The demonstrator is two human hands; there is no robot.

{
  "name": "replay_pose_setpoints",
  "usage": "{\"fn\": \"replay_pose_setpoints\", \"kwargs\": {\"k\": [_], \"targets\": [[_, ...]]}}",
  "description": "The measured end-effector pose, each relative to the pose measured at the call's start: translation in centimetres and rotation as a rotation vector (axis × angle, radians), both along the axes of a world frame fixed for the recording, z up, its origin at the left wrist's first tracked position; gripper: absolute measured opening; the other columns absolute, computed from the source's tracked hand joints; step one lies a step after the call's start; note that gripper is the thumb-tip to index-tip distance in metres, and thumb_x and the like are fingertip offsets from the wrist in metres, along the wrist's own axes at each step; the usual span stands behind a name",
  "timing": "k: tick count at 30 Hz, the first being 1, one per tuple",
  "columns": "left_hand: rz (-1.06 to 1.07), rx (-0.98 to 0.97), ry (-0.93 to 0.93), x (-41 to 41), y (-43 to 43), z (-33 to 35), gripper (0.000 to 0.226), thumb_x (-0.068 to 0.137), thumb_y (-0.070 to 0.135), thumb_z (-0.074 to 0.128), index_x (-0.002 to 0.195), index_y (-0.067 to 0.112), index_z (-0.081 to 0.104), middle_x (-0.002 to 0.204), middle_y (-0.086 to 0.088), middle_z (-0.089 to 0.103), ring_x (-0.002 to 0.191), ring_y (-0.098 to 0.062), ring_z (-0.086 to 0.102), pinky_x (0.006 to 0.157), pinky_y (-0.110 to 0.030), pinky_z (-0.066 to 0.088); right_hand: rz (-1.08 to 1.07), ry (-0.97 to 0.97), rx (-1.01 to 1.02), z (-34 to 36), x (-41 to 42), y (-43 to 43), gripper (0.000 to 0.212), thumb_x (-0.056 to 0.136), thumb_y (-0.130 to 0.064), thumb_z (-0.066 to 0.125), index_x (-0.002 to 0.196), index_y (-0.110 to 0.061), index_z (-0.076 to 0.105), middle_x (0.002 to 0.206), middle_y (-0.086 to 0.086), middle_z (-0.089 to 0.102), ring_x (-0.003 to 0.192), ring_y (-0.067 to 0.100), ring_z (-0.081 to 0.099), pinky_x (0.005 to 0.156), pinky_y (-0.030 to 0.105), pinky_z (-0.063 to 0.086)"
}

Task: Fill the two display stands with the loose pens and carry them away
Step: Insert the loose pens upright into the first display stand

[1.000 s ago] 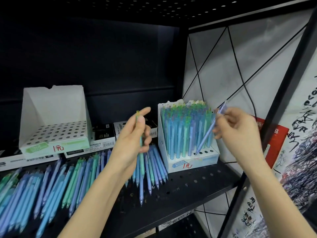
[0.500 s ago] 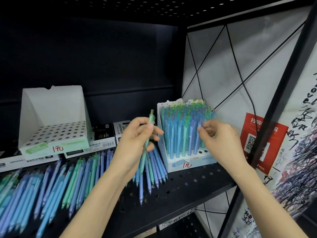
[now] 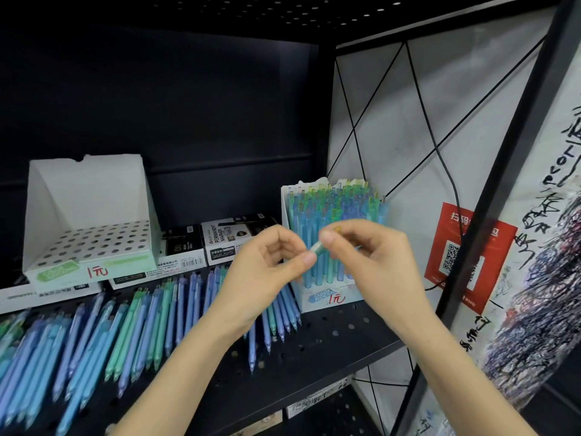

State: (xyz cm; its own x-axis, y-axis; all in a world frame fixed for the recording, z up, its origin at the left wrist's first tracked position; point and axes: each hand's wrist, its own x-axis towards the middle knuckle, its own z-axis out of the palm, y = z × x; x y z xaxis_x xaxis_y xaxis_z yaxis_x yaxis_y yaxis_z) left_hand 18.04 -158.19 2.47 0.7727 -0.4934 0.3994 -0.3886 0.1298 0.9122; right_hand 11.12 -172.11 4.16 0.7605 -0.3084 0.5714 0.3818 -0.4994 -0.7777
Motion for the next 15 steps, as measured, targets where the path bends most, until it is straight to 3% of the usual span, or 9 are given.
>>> {"fn": "replay_pose_setpoints", "kwargs": {"k": [3,5,11,15], "targets": [[0.17,0.078,-0.086,0.6,0.1,-0.3,0.004,0.085,0.017,0.064,0.086,0.021,0.063,0.085,0.01,0.065,0.08,-0.003,0.06,0.074,-0.014,0.048,-0.079,-0.136,0.141,0.9,-0.6,-2.0,0.013,0.093,-0.019,0.05,0.09,-0.014,0.062,0.075,0.003,0.064,0.062,0.011,0.063,0.053,0.021,0.052],[0.297,0.168,-0.153,1.1,0.2,-0.7,0.013,0.088,0.019,0.061,0.1,0.026,0.061,0.1,0.01,0.062,0.088,0.002,0.057,0.074,-0.007,0.044,-0.212,-0.212,0.137,1.4,-0.8,-3.8,0.013,0.096,-0.02,0.047,0.089,-0.015,0.057,0.071,0.006,0.061,0.055,0.011,0.061,0.049,0.023,0.051],[0.362,0.458,-0.254,1.8,-0.2,-1.8,0.049,0.092,0.031,0.053,0.139,0.03,0.039,0.136,0.01,0.044,0.115,-0.002,0.045,0.081,-0.011,0.037,-0.546,-0.216,-0.31,0.0,0.5,-5.1,0.019,0.096,-0.026,0.048,0.096,-0.011,0.059,0.061,0.002,0.06,0.053,0.019,0.058,0.054,0.035,0.047],[0.306,0.522,-0.231,2.1,-0.4,-2.4,0.058,0.093,0.032,0.051,0.145,0.029,0.027,0.146,0.01,0.036,0.127,-0.008,0.041,0.1,-0.024,0.037,-0.604,-0.216,-0.367,-0.4,1.2,-5.4,0.022,0.095,-0.026,0.048,0.096,-0.007,0.06,0.059,0.005,0.059,0.052,0.023,0.054,0.053,0.03,0.041]]}}
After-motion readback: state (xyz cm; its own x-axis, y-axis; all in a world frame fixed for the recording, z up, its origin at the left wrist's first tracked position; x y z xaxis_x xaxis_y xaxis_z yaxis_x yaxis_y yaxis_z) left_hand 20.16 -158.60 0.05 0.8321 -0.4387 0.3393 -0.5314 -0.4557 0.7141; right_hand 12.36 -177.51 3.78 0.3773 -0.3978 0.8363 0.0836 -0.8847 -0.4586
